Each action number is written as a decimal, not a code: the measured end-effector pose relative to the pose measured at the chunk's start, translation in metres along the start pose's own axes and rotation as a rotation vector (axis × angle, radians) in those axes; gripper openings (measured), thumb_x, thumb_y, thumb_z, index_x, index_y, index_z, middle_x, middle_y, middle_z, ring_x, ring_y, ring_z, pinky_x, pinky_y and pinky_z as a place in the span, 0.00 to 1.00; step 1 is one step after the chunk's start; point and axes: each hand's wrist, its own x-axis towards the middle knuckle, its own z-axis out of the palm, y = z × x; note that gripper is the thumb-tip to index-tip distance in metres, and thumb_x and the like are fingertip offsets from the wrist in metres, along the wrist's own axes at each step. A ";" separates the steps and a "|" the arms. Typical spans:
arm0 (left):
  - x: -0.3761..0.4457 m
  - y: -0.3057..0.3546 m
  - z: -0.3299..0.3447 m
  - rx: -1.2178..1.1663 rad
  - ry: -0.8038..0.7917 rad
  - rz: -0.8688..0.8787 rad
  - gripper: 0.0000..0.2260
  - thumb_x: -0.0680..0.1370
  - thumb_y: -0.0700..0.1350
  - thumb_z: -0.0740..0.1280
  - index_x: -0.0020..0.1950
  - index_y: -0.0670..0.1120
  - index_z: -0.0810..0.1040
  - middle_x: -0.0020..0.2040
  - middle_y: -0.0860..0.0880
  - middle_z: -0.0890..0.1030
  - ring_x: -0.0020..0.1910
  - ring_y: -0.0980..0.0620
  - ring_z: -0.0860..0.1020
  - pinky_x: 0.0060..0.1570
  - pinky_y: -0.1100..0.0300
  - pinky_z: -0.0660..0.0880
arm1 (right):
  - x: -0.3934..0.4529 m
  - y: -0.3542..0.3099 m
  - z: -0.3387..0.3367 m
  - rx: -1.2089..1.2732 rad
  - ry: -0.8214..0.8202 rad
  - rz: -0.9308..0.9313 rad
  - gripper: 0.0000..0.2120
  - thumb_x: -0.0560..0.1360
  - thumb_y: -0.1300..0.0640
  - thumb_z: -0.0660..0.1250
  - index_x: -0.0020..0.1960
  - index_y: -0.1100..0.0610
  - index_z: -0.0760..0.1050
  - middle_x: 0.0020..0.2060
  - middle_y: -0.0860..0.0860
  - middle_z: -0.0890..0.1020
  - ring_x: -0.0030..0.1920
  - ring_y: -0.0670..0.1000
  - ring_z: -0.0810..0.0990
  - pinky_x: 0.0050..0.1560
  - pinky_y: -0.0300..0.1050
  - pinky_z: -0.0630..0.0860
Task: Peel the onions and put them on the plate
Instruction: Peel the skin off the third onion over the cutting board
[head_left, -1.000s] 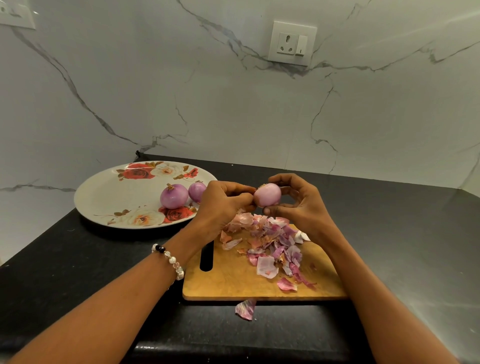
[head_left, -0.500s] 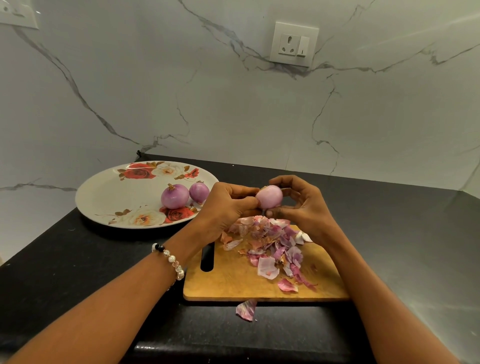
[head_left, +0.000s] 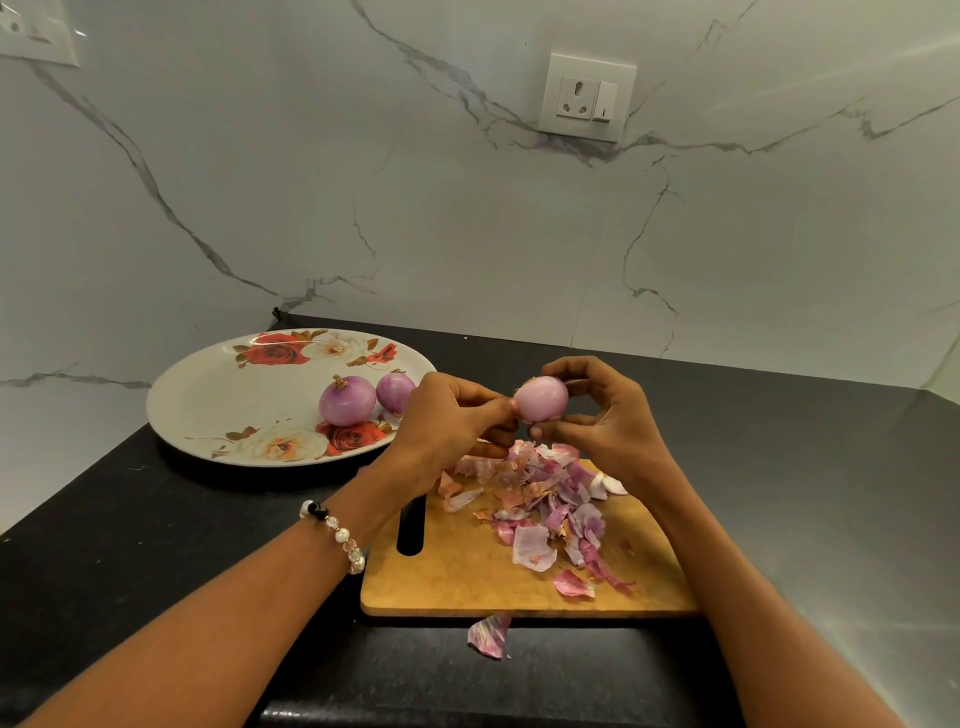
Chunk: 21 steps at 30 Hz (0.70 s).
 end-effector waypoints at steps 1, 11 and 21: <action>0.000 -0.001 0.001 0.020 -0.008 0.003 0.07 0.75 0.41 0.70 0.50 0.41 0.82 0.41 0.45 0.84 0.38 0.51 0.84 0.39 0.55 0.82 | -0.001 0.000 0.000 -0.026 -0.002 -0.021 0.27 0.65 0.64 0.81 0.59 0.51 0.74 0.57 0.51 0.80 0.57 0.52 0.80 0.50 0.44 0.83; -0.002 0.005 -0.001 -0.023 -0.035 -0.032 0.04 0.78 0.41 0.66 0.49 0.41 0.79 0.40 0.44 0.84 0.35 0.47 0.84 0.35 0.56 0.81 | 0.001 -0.001 0.001 0.022 0.035 -0.058 0.27 0.64 0.64 0.80 0.61 0.56 0.75 0.58 0.51 0.80 0.59 0.50 0.79 0.50 0.43 0.82; 0.000 0.005 -0.003 -0.010 -0.002 -0.071 0.04 0.78 0.42 0.66 0.48 0.43 0.80 0.38 0.46 0.84 0.35 0.49 0.83 0.35 0.59 0.80 | -0.002 -0.013 -0.001 0.297 0.162 0.058 0.26 0.63 0.58 0.77 0.59 0.54 0.75 0.56 0.51 0.81 0.57 0.51 0.82 0.53 0.42 0.81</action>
